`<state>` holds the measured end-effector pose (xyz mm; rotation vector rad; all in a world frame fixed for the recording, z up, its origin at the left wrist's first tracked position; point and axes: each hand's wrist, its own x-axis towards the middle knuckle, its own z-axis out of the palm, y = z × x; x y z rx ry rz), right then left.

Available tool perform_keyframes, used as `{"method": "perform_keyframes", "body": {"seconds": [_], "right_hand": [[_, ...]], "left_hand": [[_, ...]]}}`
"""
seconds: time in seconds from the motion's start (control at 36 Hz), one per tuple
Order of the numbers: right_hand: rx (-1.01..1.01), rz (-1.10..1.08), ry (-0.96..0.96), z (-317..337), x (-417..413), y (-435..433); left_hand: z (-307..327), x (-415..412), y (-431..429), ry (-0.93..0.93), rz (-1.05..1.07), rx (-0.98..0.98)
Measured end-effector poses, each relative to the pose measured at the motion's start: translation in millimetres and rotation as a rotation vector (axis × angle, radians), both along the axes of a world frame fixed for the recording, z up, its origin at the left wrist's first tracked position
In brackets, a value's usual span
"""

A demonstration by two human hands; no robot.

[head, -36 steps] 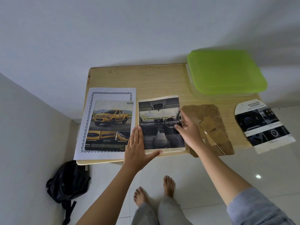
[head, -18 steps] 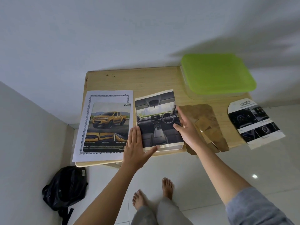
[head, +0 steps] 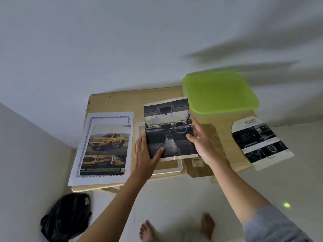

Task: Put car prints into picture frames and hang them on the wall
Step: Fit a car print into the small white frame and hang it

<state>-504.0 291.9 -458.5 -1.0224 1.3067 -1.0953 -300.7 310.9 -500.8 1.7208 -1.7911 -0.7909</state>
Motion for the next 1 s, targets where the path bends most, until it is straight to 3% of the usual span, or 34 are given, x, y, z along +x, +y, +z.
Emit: {"method": "perform_keyframes", "body": {"seconds": [0.19,0.33,0.67,1.0], "right_hand": [[-0.002,-0.037,0.032,16.5,-107.2,8.3],[0.03,-0.095,0.164,9.7,-199.6,26.1],[0.191,-0.138,0.61,-44.4,-341.1,44.1],[0.189,-0.073,0.754,-71.4,-363.3,27.8]], "left_hand": [[30.4,-108.9,-11.6,0.246,0.034,0.023],[21.8,-201.7,-0.7,0.275,-0.005,0.118],[-24.6,-345.1,14.0,0.145,-0.106,0.239],[-45.8,-375.0,4.7,-0.026,-0.068,0.253]]}}
